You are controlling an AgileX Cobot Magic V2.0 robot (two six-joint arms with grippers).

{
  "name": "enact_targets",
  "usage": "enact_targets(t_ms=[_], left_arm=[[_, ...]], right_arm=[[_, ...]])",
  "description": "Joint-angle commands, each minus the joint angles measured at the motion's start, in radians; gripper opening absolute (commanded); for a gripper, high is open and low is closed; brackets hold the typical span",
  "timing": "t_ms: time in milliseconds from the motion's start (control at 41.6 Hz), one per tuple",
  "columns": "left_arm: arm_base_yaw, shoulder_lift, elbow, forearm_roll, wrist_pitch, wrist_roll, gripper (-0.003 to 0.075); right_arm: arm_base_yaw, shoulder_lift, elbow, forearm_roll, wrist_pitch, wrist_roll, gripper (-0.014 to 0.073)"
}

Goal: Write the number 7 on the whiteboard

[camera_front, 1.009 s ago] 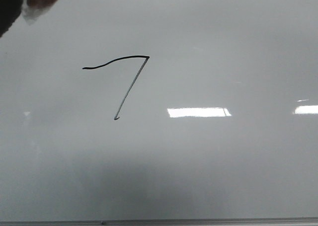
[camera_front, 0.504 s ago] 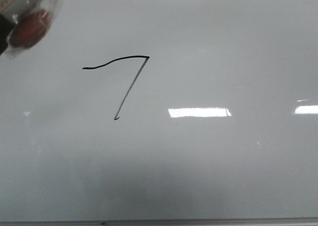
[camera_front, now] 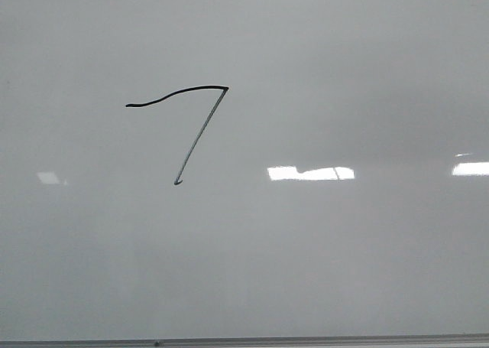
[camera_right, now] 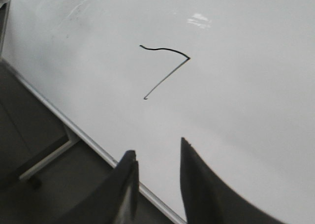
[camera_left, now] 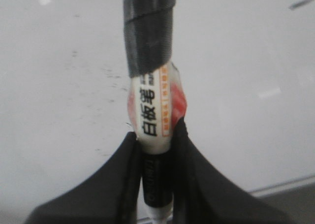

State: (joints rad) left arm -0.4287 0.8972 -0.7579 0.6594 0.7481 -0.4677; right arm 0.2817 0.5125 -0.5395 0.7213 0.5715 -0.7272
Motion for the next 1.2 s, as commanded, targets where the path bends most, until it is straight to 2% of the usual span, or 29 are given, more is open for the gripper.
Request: enact_targets(t_ms=[0,96,192,264,625,841,961,1057,1177], left_arm=[[0.164,0.001,0.008,-0.016,-0.211,-0.016,0.0021],[0.316,0.02,0.058,-0.116,-0.343,-0.016,0.0021],[0.418,0.056,0.121,-0.196,-0.465,-0.014,0.0021],[0.456,0.092,0.158,-0.228,-0.546,-0.014,0.0021],[0.456,0.394,0.181,-0.226,-0.965,-0.014,0.0021],[0.456,0.551,0.16,-0.222,-1.079,-0.014,0.0021],[0.456,0.574,0.16,-0.222,-1.096,-0.012,0.0026],[0.458,0.575,0.16,-0.222,-1.084,-0.007,0.0066],[0.458,0.565,0.16,-0.221,-1.072,-0.007,0.0197]], right_arm=[[-0.049,-0.074,0.033,0.03,-0.114,0.06,0.0155],[-0.093,-0.135,0.075,0.03,-0.143,0.1,0.0034],[-0.13,-0.167,0.102,0.03,-0.146,0.103,-0.0061],[-0.148,-0.174,0.118,0.028,-0.147,0.103,-0.0067],[-0.148,-0.174,0.153,0.025,-0.175,0.102,-0.0067],[-0.148,-0.174,0.153,0.024,-0.176,0.102,-0.0068],[-0.148,-0.174,0.153,0.022,-0.176,0.102,-0.0068],[-0.148,-0.174,0.153,0.022,-0.176,0.102,-0.0068],[-0.148,-0.174,0.153,0.019,-0.175,0.102,-0.0068]])
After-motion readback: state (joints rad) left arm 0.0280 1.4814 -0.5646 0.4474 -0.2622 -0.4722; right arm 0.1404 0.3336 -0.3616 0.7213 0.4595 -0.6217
